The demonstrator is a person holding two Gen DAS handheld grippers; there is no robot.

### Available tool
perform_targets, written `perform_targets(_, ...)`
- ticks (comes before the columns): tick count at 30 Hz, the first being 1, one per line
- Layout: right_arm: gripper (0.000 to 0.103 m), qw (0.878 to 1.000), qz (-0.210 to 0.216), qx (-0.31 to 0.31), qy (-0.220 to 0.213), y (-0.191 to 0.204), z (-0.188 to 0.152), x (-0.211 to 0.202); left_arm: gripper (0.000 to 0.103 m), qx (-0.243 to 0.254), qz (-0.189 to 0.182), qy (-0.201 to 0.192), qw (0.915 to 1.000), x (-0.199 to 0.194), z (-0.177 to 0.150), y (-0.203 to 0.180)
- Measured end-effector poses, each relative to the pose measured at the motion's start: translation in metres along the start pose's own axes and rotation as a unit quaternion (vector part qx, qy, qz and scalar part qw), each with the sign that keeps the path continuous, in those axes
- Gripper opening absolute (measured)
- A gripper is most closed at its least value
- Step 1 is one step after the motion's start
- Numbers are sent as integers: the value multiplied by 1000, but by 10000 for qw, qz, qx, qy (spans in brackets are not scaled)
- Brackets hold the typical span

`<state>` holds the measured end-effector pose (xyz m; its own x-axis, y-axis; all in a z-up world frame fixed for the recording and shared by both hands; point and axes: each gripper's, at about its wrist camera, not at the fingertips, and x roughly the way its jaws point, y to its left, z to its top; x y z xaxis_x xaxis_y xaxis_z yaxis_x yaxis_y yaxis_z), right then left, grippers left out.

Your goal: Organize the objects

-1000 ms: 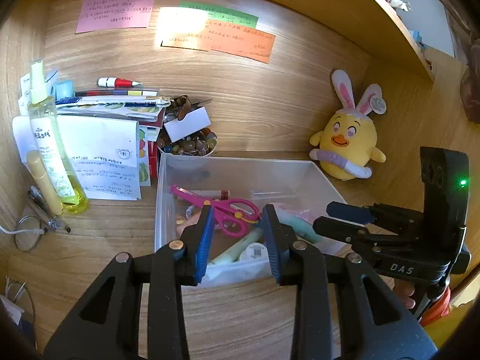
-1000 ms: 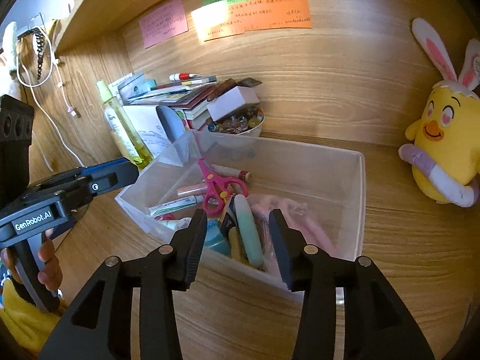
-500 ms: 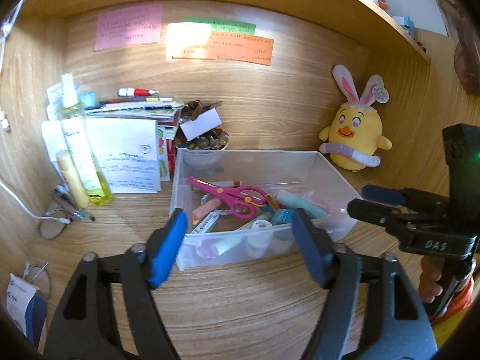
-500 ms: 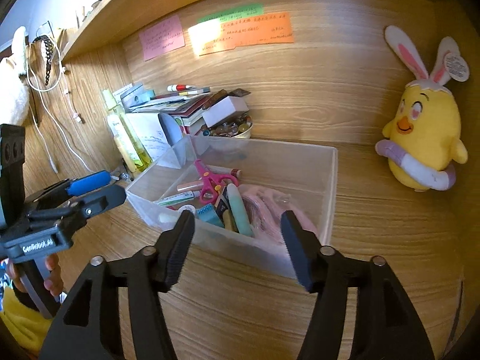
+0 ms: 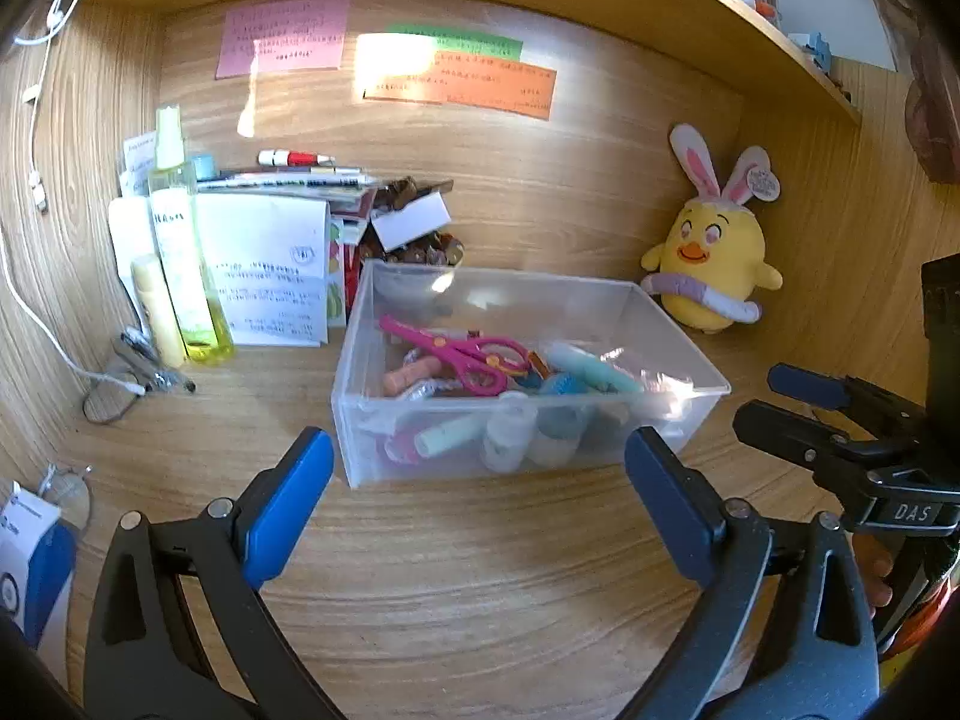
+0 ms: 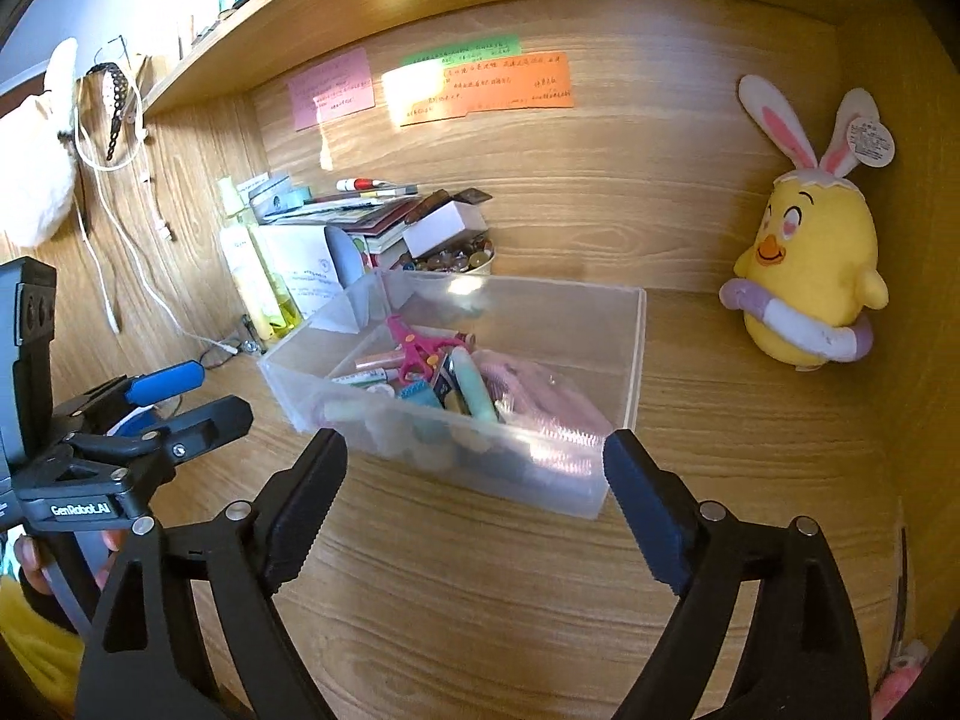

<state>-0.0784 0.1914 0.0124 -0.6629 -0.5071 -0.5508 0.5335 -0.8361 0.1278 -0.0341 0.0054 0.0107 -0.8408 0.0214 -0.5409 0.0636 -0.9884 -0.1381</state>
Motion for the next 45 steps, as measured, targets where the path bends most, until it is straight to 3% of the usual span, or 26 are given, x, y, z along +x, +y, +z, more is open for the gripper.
perform_targets(10, 86, 10000, 20, 9, 71, 0, -14, -1, 99, 215, 103, 18, 9997, 1, -14, -12)
perform_targets(45, 86, 9999, 14, -56, 160, 3, -13, 9, 99, 45, 57, 58, 10000, 6, -15, -5)
